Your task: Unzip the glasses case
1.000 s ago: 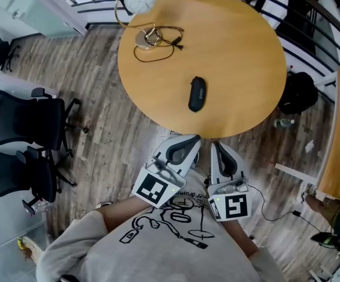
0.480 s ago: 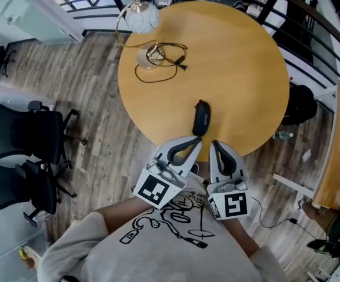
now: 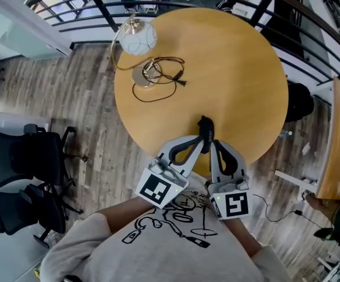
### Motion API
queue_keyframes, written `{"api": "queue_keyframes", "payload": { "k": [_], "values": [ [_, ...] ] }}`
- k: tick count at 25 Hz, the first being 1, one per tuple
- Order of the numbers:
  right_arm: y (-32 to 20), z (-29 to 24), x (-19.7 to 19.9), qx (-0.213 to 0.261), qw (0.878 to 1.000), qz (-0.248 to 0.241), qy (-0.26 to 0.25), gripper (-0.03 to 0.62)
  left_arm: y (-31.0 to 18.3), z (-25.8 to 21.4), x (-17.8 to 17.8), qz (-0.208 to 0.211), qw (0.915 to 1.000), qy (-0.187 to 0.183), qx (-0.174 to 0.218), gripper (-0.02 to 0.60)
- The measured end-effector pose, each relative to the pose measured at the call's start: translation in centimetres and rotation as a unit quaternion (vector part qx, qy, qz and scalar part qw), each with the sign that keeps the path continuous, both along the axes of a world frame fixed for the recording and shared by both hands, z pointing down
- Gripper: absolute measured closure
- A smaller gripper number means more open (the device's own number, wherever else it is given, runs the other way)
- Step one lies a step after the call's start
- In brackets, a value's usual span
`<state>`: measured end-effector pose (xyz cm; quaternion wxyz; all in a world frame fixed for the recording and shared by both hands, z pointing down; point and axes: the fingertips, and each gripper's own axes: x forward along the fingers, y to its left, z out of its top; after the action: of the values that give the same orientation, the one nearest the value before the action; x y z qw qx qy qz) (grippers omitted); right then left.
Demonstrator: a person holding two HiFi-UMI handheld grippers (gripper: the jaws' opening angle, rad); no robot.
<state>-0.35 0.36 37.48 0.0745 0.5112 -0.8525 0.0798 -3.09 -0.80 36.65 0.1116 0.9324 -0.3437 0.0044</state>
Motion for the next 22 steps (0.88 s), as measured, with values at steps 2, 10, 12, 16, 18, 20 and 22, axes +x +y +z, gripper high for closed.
{"api": "queue_keyframes", "payload": {
  "k": [2,10,12,16,18,20,22],
  "values": [
    [-0.7,0.4,-0.2,-0.004,1.0,0.006,0.002,0.571,-1.0,0.4,-0.2,0.002,1.0,0.005,-0.008,0.574],
    [-1.3,1.4,0.7,-0.026,0.999,0.023,-0.001,0.571,-1.4,1.5,0.5,0.016,0.9994,0.001,-0.03,0.573],
    [-1.4,1.2,1.0,-0.024,1.0,0.02,-0.001,0.571,-1.5,1.4,0.7,0.014,0.9995,-0.001,-0.028,0.574],
    [-1.7,0.8,2.1,-0.018,1.0,0.011,-0.004,0.571,-1.7,1.3,1.6,0.002,0.9996,-0.007,-0.025,0.574],
    [-1.9,0.5,3.0,-0.016,1.0,0.01,-0.008,0.571,-1.9,1.2,2.1,-0.006,0.9997,-0.011,-0.023,0.573],
    [-1.9,0.7,4.0,-0.019,1.0,0.002,-0.003,0.571,-2.0,1.6,2.6,-0.01,0.9994,-0.019,-0.026,0.573],
    [-1.9,1.3,5.0,-0.029,1.0,-0.004,-0.001,0.571,-2.1,2.3,3.2,-0.007,0.999,-0.024,-0.037,0.573]
  ]
}}
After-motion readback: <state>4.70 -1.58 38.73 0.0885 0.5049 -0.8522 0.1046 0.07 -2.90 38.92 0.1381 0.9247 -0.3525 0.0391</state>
